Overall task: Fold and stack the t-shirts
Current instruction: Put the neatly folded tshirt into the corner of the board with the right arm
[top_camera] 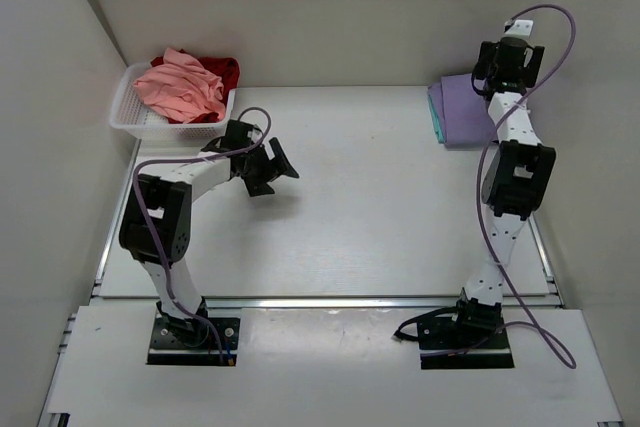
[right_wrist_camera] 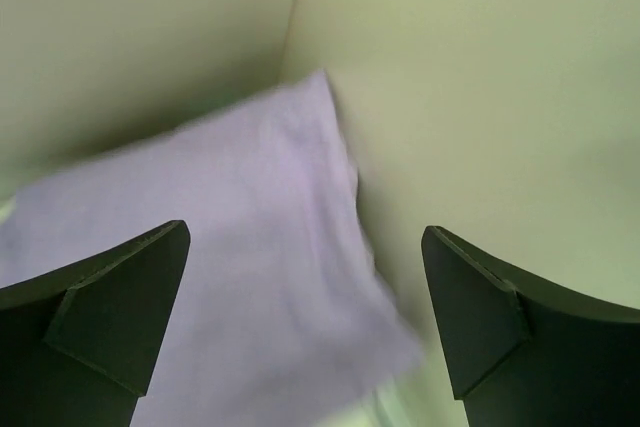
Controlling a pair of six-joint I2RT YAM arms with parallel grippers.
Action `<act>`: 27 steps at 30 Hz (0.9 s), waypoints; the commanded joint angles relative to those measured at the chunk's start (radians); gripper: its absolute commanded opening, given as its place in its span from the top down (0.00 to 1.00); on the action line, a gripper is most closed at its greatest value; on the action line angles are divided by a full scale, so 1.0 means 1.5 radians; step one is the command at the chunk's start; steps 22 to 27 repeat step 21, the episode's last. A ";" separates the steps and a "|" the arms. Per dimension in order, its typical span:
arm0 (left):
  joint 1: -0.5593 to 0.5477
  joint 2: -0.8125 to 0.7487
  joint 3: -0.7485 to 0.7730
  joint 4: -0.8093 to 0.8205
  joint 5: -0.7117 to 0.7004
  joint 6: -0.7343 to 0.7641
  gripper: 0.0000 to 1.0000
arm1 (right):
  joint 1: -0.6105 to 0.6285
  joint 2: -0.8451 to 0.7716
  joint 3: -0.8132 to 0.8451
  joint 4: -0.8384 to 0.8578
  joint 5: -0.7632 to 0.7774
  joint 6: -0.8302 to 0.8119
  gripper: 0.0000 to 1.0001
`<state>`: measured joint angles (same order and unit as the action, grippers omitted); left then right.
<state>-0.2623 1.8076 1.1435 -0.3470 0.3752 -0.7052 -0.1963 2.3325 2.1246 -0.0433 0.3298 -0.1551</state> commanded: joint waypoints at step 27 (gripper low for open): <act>0.029 -0.159 0.292 -0.367 -0.046 0.230 0.01 | 0.302 -0.773 -0.686 -0.392 -0.008 0.158 0.00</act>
